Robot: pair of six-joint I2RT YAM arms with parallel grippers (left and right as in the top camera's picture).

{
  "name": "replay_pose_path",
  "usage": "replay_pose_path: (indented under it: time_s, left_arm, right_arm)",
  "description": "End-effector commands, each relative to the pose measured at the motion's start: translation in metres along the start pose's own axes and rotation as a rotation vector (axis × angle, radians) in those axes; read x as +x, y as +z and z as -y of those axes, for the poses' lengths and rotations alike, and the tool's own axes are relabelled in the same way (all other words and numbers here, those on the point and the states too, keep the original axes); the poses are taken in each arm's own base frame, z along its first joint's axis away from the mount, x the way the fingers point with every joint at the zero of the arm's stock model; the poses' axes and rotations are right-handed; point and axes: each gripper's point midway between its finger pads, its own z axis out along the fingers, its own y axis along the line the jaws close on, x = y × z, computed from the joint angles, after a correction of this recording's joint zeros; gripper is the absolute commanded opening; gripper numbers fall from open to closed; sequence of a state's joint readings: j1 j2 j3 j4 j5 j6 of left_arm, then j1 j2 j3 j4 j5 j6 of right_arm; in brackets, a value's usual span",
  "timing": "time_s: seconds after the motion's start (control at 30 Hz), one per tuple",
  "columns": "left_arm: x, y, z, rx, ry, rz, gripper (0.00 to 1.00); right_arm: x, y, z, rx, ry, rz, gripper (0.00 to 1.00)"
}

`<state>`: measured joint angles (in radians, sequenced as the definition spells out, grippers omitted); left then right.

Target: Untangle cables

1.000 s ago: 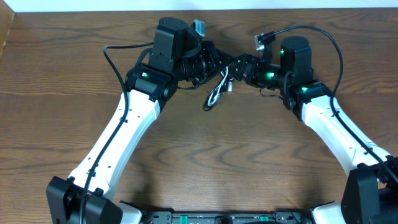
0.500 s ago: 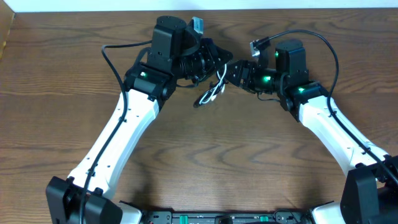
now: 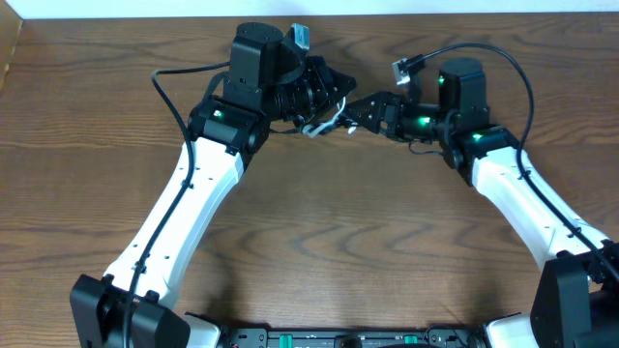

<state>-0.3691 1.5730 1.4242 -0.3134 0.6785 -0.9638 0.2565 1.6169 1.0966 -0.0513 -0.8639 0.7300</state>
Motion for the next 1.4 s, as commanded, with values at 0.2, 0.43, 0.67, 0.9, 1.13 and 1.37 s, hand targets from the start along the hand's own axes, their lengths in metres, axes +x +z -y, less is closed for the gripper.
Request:
replay_pose_path:
  time_s: [0.2, 0.43, 0.67, 0.9, 1.13, 1.37]
  left_arm:
    - [-0.002, -0.003, 0.005, 0.014, 0.034, 0.001, 0.08]
    - [-0.002, -0.003, 0.005, 0.014, 0.033, 0.001, 0.07]
    - [-0.001, -0.003, 0.006, 0.017, 0.029, -0.003, 0.08]
    - [0.000, -0.003, 0.006, 0.022, 0.055, -0.012, 0.07]
    - [0.015, -0.003, -0.018, -0.060, 0.164, -0.073, 0.08]
    - [0.044, -0.006, -0.068, -0.209, 0.217, -0.200, 0.07]
  right_arm:
    - [-0.001, 0.000, -0.008, -0.046, -0.024, -0.013, 0.76]
    - [0.006, 0.013, 0.008, 0.081, 0.005, 0.014, 0.72]
    - [0.010, 0.019, 0.036, 0.272, 0.023, 0.071, 0.60]
    - [0.010, 0.003, 0.076, 0.494, 0.023, 0.116, 0.36]
    - [0.024, -0.006, 0.092, 0.582, -0.016, 0.059, 0.15]
    - [0.037, -0.012, 0.102, 0.623, -0.039, -0.011, 0.12]
